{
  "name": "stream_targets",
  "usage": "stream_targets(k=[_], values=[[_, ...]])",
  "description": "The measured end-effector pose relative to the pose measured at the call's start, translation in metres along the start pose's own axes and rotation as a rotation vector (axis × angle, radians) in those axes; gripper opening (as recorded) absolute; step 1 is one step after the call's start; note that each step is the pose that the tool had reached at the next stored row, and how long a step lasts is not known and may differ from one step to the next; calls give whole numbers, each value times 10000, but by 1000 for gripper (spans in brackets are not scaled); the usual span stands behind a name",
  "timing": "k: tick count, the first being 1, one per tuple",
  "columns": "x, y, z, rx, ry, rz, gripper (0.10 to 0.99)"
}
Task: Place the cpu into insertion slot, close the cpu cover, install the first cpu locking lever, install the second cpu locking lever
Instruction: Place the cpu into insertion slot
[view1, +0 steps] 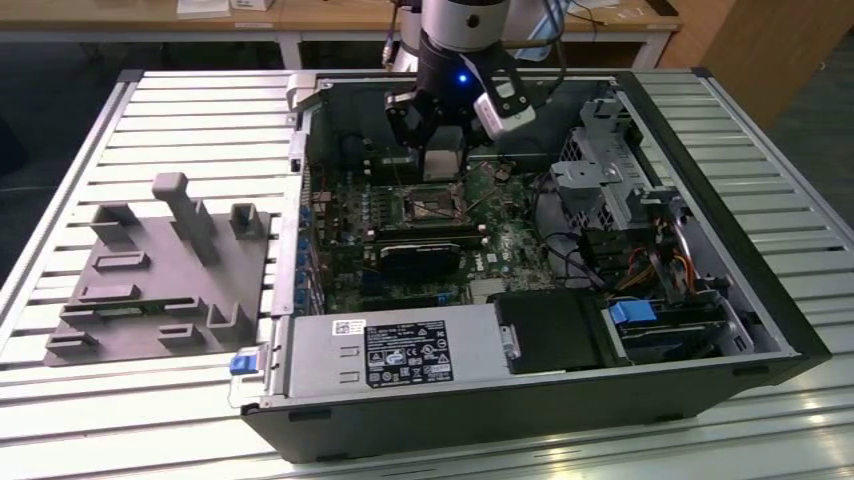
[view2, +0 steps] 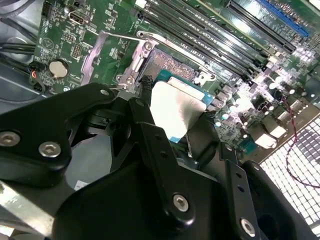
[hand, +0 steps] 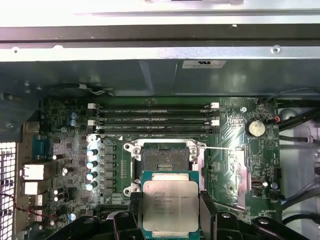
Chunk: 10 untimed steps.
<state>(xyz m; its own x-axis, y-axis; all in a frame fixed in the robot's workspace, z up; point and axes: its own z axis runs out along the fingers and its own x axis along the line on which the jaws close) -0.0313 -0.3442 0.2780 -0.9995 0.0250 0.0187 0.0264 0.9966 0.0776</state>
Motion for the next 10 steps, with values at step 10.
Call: stream_targets(k=[10], values=[[-1, -1, 32, 94, -99, 1331, 537]])
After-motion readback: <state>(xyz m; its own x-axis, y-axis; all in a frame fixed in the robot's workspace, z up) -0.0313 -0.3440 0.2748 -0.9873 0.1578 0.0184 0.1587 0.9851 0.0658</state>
